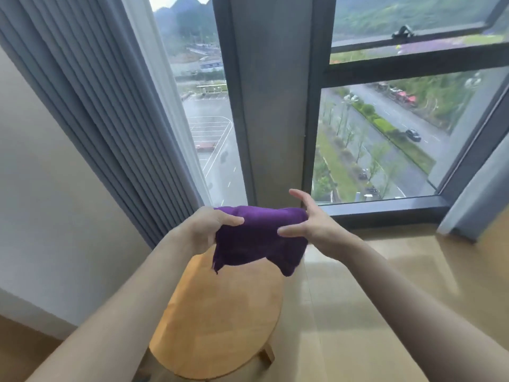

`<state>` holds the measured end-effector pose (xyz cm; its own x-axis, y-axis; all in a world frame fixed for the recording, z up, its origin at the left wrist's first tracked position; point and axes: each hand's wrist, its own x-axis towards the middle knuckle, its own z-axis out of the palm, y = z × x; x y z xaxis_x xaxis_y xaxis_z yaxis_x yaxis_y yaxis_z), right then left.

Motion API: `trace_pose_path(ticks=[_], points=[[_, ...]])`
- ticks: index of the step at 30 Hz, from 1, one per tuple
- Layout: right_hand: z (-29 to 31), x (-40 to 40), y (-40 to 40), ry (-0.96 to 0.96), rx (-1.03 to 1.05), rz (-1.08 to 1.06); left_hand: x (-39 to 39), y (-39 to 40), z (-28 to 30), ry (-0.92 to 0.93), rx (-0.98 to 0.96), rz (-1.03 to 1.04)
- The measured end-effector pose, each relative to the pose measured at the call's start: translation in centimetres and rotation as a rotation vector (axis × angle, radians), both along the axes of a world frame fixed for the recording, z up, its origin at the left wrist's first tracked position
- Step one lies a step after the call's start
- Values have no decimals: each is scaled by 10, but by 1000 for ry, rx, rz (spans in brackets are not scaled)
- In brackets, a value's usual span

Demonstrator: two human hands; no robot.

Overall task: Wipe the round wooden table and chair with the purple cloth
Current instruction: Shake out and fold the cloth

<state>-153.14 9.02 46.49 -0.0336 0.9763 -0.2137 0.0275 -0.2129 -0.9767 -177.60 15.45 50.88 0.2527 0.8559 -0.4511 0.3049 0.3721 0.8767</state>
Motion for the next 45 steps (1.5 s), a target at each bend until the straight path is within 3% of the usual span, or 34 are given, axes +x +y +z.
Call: trace_pose_path(ticks=[3,8,11,13,16,18,20,23,26,28,32,35,38,41,45], points=[[-20,63,-13,-385,-17,-38,80,4,-12,90,-61,-124],[-42,177,-40,-759,-13,-128,230,3,-41,181,-34,-199],[-41,250,-62,-864,-15,-213,309,-8,-55,361,133,-531],[-37,296,-79,-897,-36,-265,358,-14,-62,541,386,-680],[-34,356,-100,-929,-100,-345,424,-22,-62,646,682,-789],[-31,391,-113,-772,-105,-462,461,-20,-59,645,768,-863],[-33,424,-124,-466,-67,-601,496,-13,-55,560,771,-910],[-38,471,-133,-154,-5,-760,552,5,-46,228,543,-920],[-38,513,-133,34,18,-870,612,22,-56,-130,193,-837],[-35,539,-129,115,35,-950,655,28,-74,-261,-52,-760],[-34,590,-127,191,-9,-1105,738,27,-106,-259,-327,-763],[-37,625,-144,291,-17,-1159,798,19,-116,-206,-490,-889],[-44,656,-176,408,0,-1199,855,6,-119,-164,-556,-1056],[-57,696,-209,421,6,-1372,915,-17,-119,-169,-565,-1185],[-84,757,-247,340,-22,-1532,994,-63,-135,-138,-660,-1154]])
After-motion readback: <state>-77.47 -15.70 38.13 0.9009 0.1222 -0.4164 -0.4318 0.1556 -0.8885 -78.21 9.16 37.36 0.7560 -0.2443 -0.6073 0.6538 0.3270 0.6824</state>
